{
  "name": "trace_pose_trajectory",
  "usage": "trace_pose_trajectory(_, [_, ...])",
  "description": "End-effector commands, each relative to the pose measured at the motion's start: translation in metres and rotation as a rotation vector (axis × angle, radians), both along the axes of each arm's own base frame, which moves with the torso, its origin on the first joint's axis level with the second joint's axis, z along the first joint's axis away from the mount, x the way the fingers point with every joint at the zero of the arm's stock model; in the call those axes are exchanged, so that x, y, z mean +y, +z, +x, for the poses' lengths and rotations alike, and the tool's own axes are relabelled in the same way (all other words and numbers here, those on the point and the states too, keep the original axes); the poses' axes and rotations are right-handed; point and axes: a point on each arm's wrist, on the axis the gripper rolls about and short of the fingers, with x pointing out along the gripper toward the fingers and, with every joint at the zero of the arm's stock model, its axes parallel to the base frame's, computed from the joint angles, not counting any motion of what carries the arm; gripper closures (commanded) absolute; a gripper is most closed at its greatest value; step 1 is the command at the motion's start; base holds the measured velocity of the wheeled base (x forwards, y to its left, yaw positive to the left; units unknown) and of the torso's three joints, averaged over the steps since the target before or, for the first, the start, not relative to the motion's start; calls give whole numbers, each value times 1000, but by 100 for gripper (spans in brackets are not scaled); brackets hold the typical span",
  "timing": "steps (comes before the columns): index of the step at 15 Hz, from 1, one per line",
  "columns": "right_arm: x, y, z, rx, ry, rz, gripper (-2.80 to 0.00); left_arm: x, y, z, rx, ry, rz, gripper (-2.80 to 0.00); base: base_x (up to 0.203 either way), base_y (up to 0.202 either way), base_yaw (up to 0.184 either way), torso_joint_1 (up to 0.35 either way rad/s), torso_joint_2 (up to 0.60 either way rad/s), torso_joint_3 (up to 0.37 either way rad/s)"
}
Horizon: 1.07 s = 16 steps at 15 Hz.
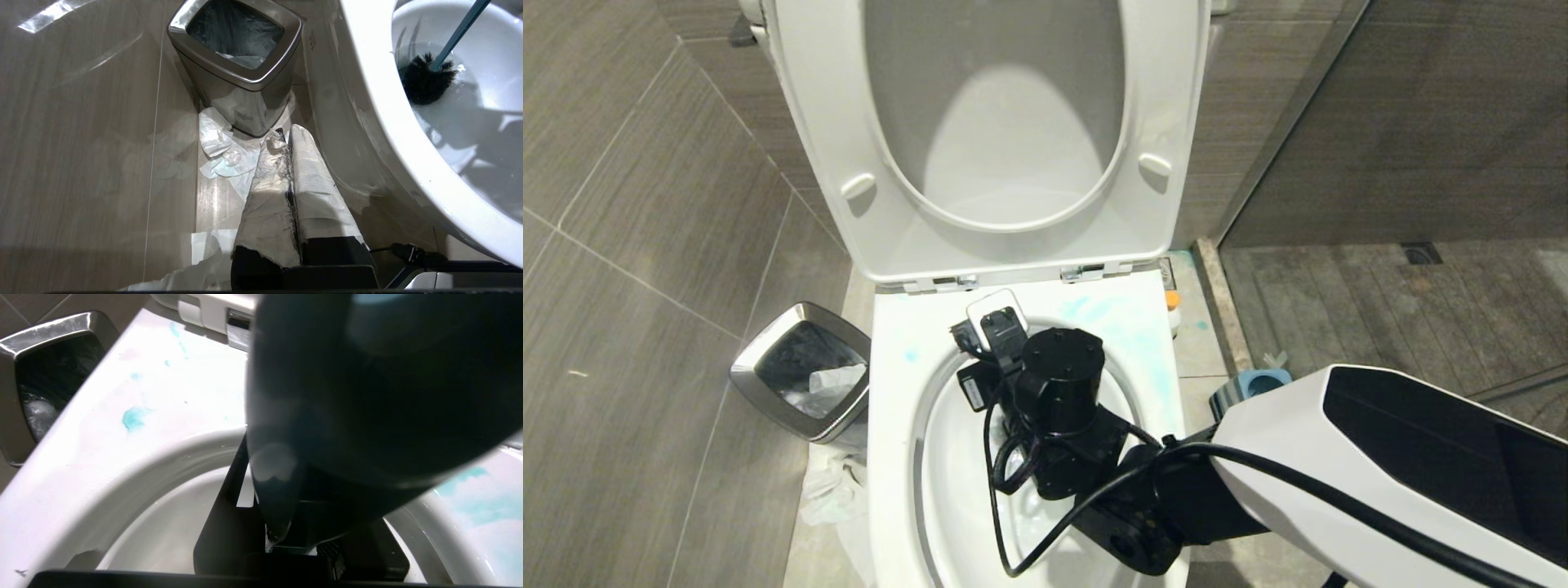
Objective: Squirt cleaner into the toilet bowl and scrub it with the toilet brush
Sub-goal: Scrub the toilet bowl
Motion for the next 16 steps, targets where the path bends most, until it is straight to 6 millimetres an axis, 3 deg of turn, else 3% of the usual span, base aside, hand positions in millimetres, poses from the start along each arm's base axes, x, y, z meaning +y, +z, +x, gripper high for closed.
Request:
trace_pose_trajectory(1, [4,-7,4,-1,-11,-3,0,0,0,0,0,0,0,0,0,0,0,7,0,173])
trace_pose_trajectory(4, [2,7,-3,-13,-24,19,0,0,0,0,1,0,0,0,0,0,0,3,1,198])
trace_pose_trajectory(10, [-10,64,-30,-70,-16,97,0,0,0,0,0,0,-2,0,0,0,0,3,3,200])
trace_pose_trajectory(12, [-14,67,-29,-60,-43,88,0,0,0,0,1,0,-2,0,0,0,0,2,0,208])
trace_pose_trajectory(16, [-12,49,-18,-33,-77,69,0,0,0,0,1,0,-2,0,0,0,0,5,5,150])
